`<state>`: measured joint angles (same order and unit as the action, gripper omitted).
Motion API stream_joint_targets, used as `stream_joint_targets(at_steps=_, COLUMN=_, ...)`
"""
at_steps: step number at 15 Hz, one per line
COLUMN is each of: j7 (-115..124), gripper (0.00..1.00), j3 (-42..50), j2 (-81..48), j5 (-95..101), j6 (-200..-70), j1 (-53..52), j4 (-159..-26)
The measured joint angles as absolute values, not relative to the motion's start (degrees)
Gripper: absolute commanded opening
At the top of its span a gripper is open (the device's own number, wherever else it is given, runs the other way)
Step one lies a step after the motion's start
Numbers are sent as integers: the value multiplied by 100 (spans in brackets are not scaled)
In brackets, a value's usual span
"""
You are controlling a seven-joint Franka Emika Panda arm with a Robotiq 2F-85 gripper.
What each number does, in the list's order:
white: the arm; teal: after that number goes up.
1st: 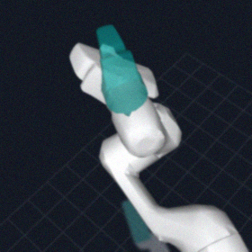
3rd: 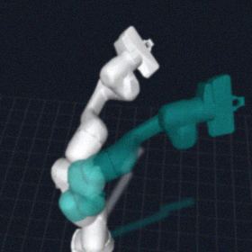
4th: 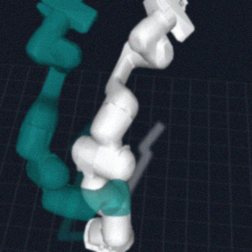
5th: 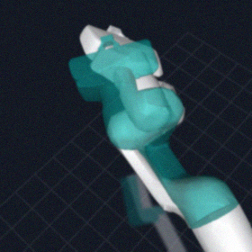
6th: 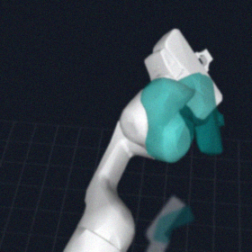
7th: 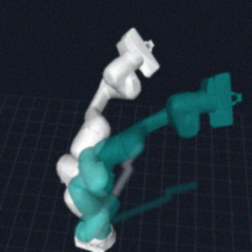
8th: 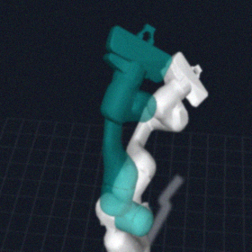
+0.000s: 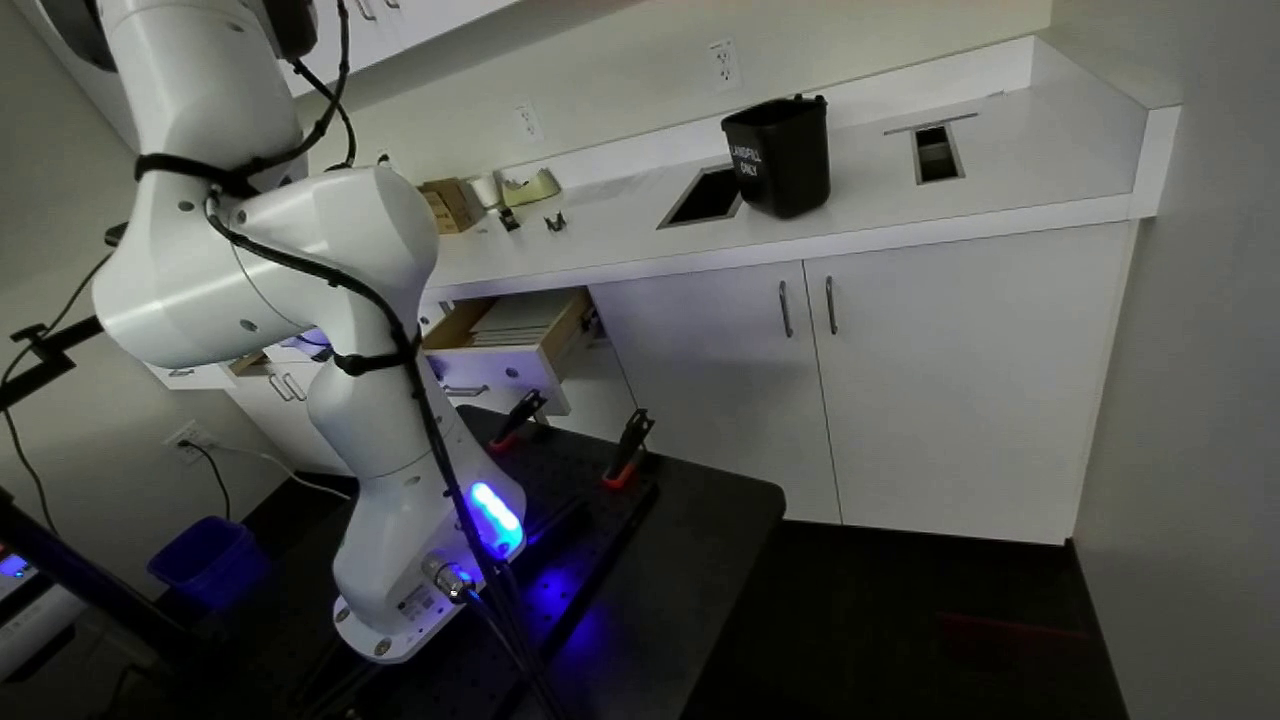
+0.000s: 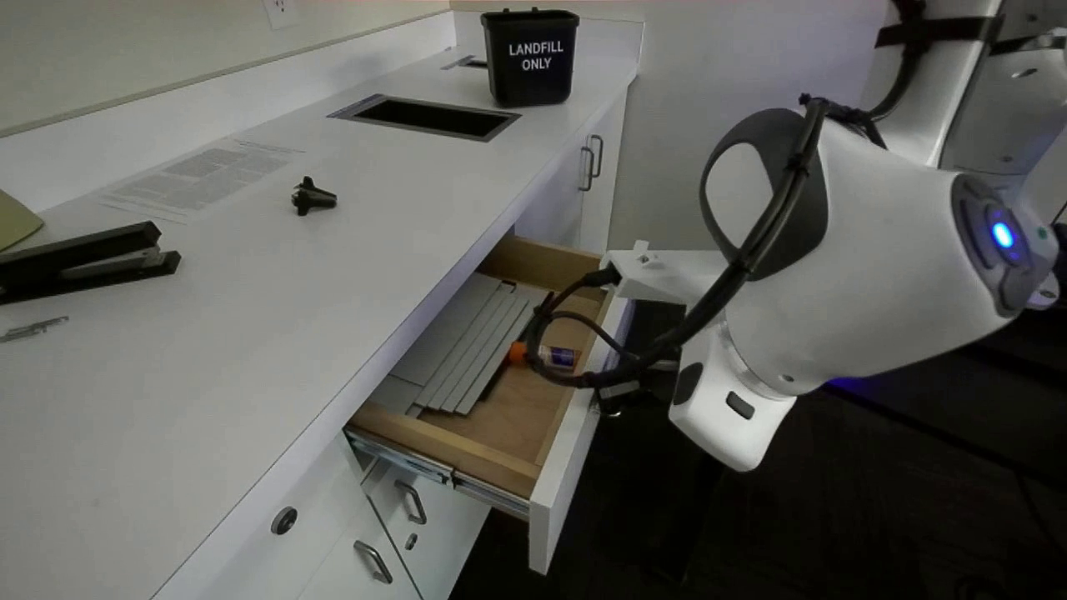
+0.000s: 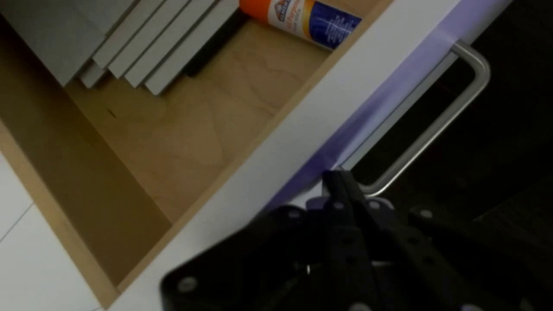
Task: Put the white paper in the black bin then put the orange object in the open drawer then close the drawer
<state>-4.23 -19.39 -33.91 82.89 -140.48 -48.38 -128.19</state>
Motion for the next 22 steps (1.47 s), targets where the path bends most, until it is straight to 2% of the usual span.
stream_joint_targets(at_steps=22, j7=-914, gripper=0, j3=-1817, j2=-4030, j5=9425, j6=-13530, j1=-4114, j4=-11885)
